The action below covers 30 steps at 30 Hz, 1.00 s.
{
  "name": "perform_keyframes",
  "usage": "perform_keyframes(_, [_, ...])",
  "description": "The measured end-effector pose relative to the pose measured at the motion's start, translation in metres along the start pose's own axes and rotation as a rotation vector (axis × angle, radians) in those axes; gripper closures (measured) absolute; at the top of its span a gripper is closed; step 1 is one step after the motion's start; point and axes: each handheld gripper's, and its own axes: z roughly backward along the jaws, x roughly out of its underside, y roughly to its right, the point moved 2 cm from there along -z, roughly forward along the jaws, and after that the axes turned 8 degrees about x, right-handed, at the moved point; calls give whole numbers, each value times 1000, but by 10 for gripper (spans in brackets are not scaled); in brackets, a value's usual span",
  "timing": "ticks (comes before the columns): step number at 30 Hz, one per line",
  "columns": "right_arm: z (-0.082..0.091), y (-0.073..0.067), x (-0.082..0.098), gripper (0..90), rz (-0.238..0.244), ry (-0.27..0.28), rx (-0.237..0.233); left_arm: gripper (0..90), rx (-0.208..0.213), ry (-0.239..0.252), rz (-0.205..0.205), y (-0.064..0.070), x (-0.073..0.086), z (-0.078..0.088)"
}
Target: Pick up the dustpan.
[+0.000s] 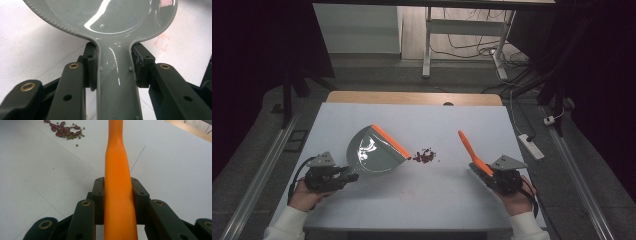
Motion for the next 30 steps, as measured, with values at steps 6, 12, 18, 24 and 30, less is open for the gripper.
perform_keyframes(6, [0,-1,0,699,0,-1,-1,619,7,-44,-24,3,0,-3])
perform_keyframes(12, [-2,-1,0,699,4,-4,-1,618,17,-105,-46,4,2,-7])
perform_keyframes(18, [-3,-2,1,699,11,-7,-3,618,41,-147,-55,8,1,-11])
perform_keyframes(24, [-2,-2,0,699,7,-5,-3,618,54,-196,-58,14,-3,-19])
perform_keyframes(30, [-4,-3,-4,699,8,-3,0,618,81,-234,-87,9,-15,-28])
